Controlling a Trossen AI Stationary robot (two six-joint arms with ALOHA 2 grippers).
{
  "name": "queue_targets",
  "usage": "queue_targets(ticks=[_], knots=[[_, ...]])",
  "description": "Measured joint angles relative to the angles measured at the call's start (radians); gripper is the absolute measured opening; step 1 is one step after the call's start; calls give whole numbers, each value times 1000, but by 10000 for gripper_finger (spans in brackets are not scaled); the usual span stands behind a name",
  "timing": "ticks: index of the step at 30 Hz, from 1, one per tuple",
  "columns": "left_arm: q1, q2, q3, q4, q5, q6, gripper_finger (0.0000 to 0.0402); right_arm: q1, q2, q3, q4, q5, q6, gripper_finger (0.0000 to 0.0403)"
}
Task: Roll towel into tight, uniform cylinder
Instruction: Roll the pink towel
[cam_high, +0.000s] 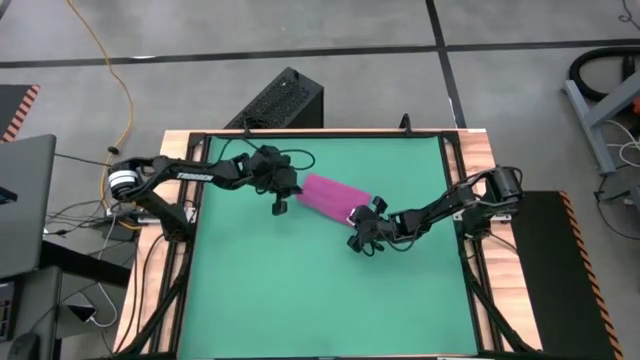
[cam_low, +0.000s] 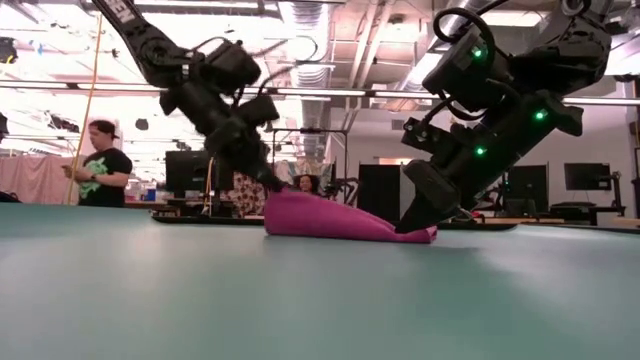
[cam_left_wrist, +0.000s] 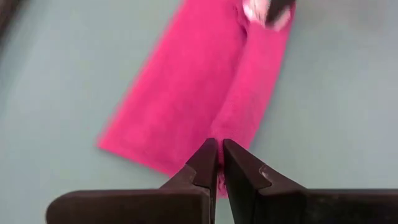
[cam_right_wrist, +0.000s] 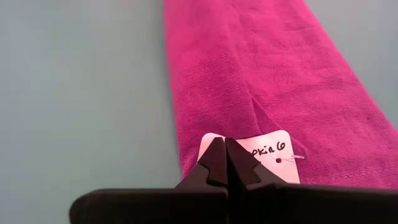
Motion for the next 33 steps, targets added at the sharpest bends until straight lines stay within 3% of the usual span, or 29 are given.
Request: queue_targets(ticks=[6,11,24,29,33], knots=[[-1,111,-9,-1,12,-44,9,0,0,-1,2,-1,-1,5],[-3,170,-7,39,-56,-41,19,1,0,-2,4,-2,-4,5],[-3,67,-7,44,-136,11,130,1,0,-2,2,-3,-3,5],[-4,50,-7,122,112,-34,137,1,0,-2,2,-3,-9,5],[-33,60,-14,163,171,-11,87,1,0,-2,3,-3,-11,5]])
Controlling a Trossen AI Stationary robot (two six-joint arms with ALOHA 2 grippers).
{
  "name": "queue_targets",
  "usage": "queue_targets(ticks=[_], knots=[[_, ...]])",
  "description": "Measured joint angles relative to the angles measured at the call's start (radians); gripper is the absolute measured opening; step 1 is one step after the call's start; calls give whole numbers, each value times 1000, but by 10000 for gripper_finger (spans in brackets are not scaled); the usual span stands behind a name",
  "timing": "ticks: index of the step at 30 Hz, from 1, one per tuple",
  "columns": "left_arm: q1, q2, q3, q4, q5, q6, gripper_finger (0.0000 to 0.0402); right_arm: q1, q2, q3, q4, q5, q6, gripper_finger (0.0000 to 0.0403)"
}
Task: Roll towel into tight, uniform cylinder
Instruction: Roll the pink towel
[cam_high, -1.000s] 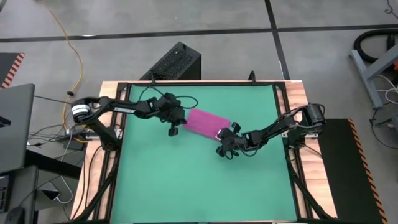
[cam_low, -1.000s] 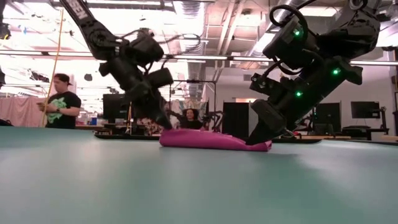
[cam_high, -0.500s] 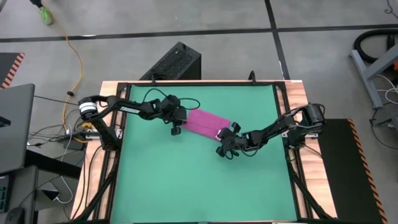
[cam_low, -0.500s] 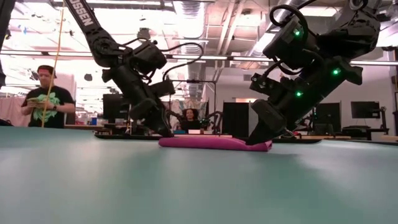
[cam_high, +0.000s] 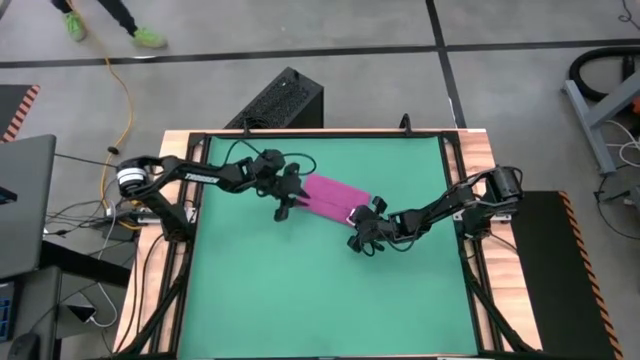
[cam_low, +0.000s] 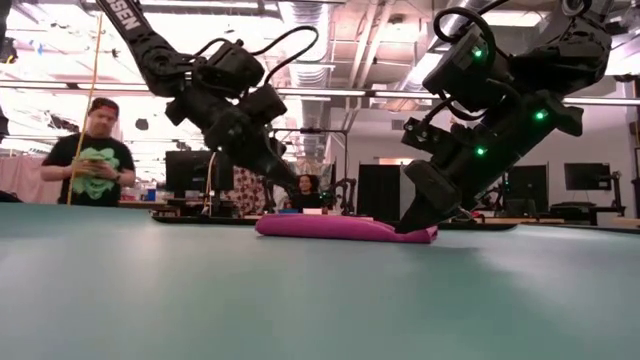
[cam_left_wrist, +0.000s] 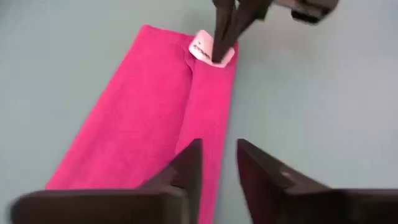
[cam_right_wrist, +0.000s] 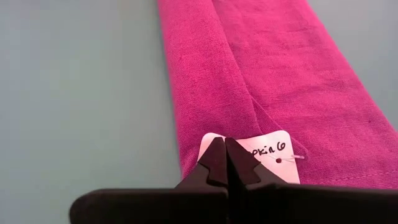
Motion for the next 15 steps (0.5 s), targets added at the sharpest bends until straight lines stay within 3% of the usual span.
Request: queue_targets(ticks=[4,15], knots=[[-31,0,-44,55,-72,59,12,0,0,0,0,0,0,5],[-4,17,-114,169,-111,108,0,-2,0,0,1,-1,-3,5]])
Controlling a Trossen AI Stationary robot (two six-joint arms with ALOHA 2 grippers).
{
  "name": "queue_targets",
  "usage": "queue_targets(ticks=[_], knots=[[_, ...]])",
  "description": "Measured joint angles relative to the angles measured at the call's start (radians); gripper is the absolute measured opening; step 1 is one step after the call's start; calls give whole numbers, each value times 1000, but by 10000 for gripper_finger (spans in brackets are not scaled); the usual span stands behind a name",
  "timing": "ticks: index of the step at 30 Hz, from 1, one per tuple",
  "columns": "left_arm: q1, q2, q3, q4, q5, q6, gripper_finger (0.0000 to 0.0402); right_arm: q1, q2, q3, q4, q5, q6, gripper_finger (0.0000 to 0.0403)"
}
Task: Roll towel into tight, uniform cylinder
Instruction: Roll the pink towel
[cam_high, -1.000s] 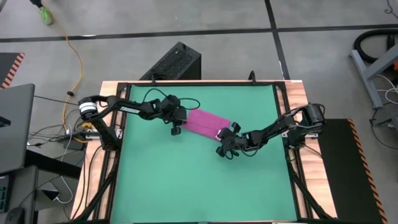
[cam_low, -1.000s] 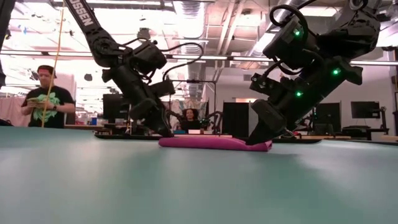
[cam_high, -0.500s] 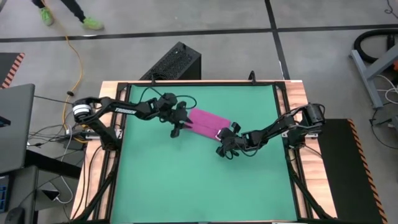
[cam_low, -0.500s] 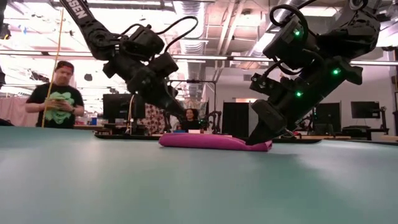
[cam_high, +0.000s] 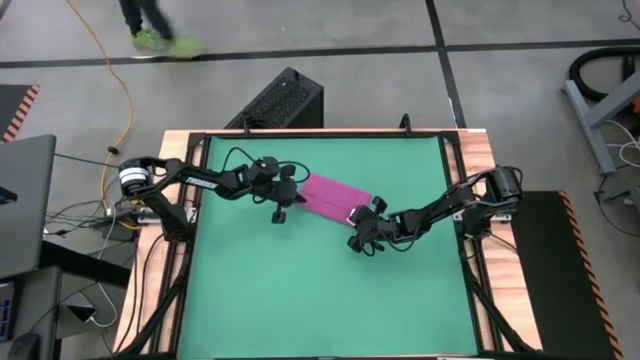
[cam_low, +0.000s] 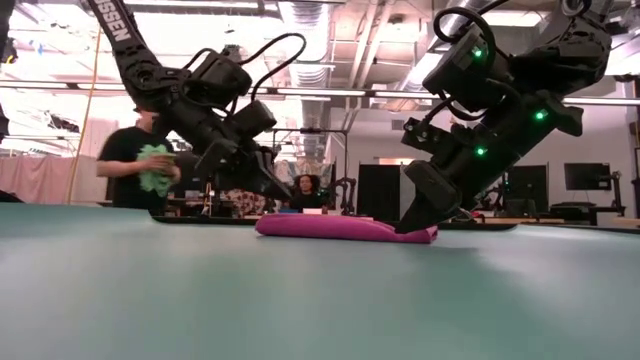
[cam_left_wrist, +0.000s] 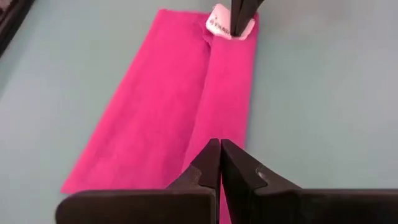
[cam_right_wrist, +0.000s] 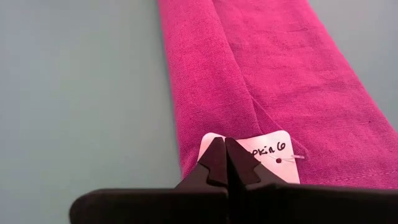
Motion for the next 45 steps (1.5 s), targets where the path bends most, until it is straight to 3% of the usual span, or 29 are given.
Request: queue_targets(ticks=[8,12,20,25,32,39,45], knots=[[5,136,-14,124,-8,6,0,0,0,-1,5,-2,-3,5],[6,210,-1,199,-63,-6,0,2,0,-1,5,-6,-4,5],[36,223,2,85,-92,-85,0,9,0,0,-9,-17,8,5],[27,220,3,6,-33,-199,0,16,-1,1,-16,-36,8,5],[-108,219,-25,35,-118,-349,0,53,-3,1,-14,-80,11,5],[-290,222,-161,281,-178,-677,0,106,-3,2,-10,-96,19,5],[-458,223,-252,420,-395,-844,0,118,-3,2,-5,-118,-6,5]])
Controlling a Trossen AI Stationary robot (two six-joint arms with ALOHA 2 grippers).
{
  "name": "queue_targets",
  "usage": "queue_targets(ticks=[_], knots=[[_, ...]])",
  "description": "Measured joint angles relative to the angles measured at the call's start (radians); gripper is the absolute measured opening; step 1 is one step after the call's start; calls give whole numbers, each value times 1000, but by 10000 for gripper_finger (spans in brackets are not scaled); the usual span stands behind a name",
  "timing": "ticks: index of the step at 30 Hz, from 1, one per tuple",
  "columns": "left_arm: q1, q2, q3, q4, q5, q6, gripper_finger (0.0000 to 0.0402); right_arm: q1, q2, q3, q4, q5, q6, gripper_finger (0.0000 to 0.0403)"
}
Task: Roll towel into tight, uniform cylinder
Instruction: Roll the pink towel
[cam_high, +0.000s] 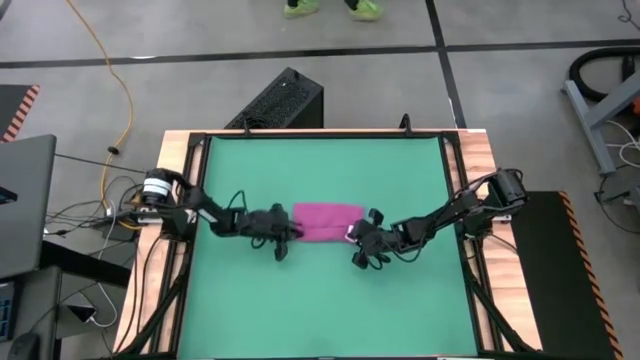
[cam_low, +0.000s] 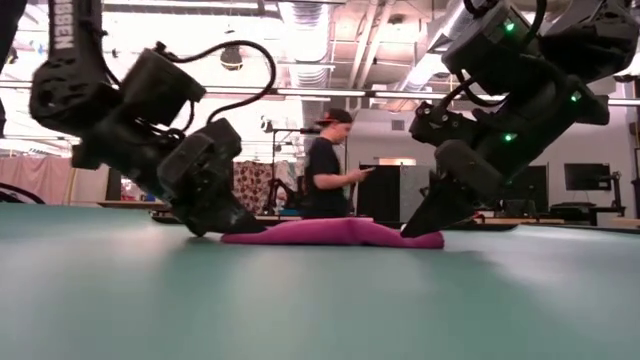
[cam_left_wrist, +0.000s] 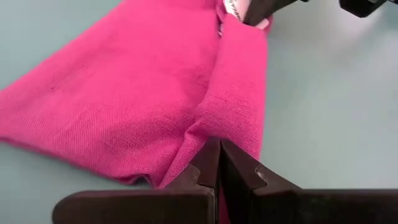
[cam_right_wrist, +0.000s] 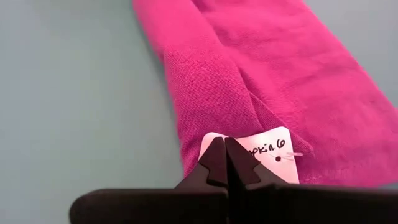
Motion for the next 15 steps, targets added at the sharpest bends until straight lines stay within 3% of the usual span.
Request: queue_targets(ticks=[7,15], knots=[[-148,2,8,-14,-139,-92,0,9,-1,1,12,-61,-7,5],[-177,2,8,-19,-156,-105,0,58,-2,2,21,-102,15,5]])
